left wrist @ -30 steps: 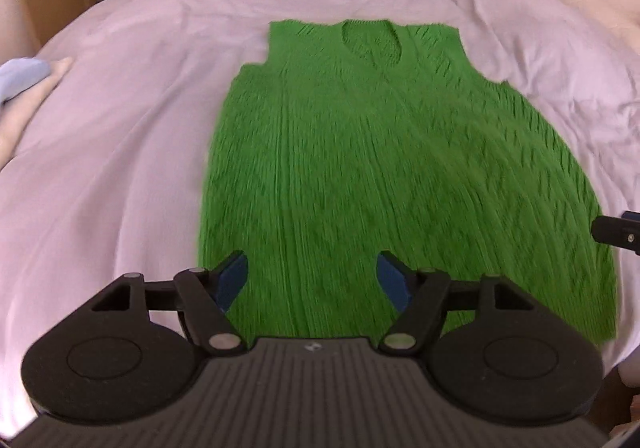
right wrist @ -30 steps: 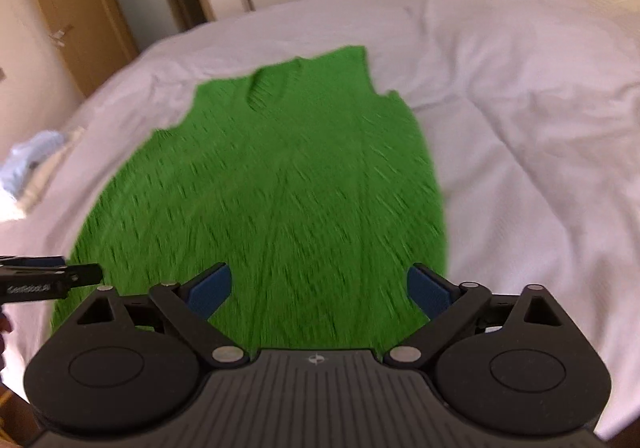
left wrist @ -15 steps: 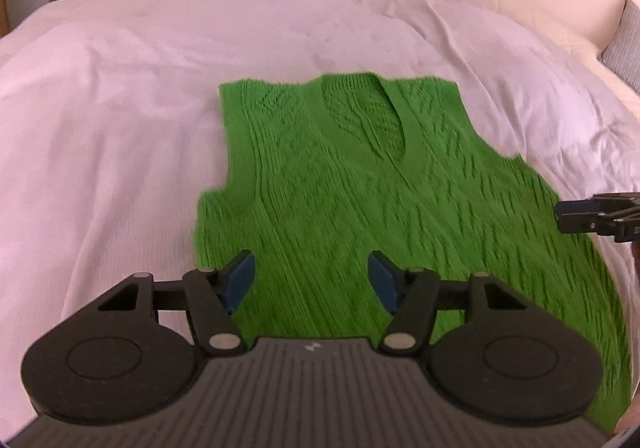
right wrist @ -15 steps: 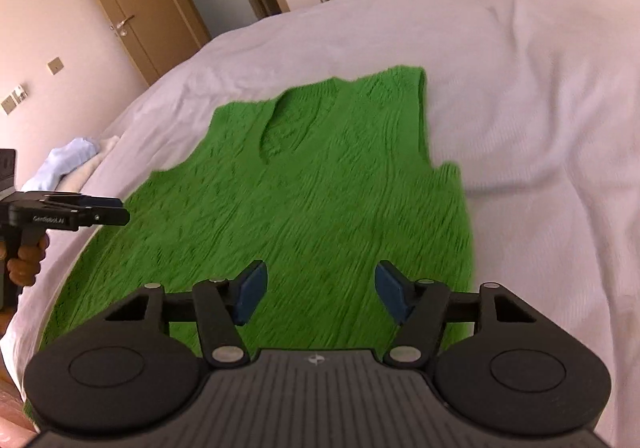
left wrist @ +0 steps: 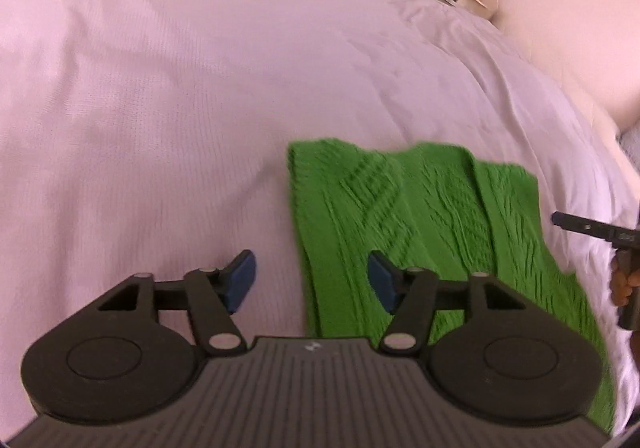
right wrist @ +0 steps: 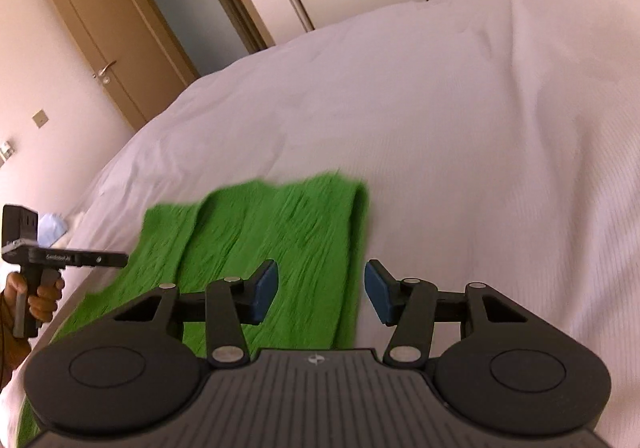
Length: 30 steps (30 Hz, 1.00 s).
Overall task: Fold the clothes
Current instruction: 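Grasp the vest hem with both grippers and lift it, then carry the held hem over the vest toward the collar with both grippers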
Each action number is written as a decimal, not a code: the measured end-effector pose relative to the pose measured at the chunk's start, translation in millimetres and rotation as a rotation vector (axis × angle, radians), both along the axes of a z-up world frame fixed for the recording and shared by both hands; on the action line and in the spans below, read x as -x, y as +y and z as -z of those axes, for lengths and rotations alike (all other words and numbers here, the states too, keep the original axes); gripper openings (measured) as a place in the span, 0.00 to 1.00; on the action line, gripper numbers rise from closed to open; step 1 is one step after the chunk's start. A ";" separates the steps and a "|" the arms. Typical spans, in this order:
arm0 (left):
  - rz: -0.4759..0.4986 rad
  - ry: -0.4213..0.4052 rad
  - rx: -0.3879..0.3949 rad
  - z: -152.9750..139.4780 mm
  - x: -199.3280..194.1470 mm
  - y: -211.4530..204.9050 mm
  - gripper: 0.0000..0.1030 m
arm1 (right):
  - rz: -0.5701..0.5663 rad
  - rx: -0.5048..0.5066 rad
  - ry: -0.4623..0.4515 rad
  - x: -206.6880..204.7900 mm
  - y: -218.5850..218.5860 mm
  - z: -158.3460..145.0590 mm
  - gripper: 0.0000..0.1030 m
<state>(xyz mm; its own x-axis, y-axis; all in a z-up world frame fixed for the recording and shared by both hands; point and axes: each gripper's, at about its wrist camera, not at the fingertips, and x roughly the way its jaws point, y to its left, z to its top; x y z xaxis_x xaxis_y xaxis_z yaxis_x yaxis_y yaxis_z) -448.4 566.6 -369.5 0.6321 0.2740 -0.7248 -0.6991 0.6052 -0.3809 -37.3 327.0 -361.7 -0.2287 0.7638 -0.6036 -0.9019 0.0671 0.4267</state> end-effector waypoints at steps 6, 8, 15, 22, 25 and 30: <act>-0.020 -0.062 0.031 10.5 -19.1 36.8 0.60 | 0.016 0.018 0.019 -19.7 48.0 17.6 0.51; -0.019 -0.078 0.038 12.3 -29.0 42.7 0.60 | 0.021 0.023 0.033 -20.6 58.2 24.5 0.51; 0.027 -0.155 -0.020 -6.8 -34.9 30.7 0.06 | -0.013 -0.038 0.014 -8.5 61.2 18.5 0.08; 0.099 -0.330 -0.116 -75.3 45.4 -56.9 0.06 | -0.018 -0.289 0.019 3.2 -51.8 -43.1 0.07; 0.145 -0.358 -0.168 -100.8 85.6 -122.7 0.07 | -0.039 -0.361 -0.005 27.0 -126.6 -64.3 0.07; 0.171 -0.259 -0.191 -83.8 134.1 -241.1 0.15 | -0.066 -0.352 -0.057 86.2 -248.2 -65.3 0.07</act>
<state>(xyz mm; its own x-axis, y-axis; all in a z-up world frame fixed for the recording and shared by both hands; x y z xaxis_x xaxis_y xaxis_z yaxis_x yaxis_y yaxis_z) -582.4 325.6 -285.7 0.8366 0.2634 -0.4804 -0.4766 0.7823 -0.4011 -123.5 78.8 -296.4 -0.2579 0.9117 -0.3198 -0.9225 -0.1340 0.3619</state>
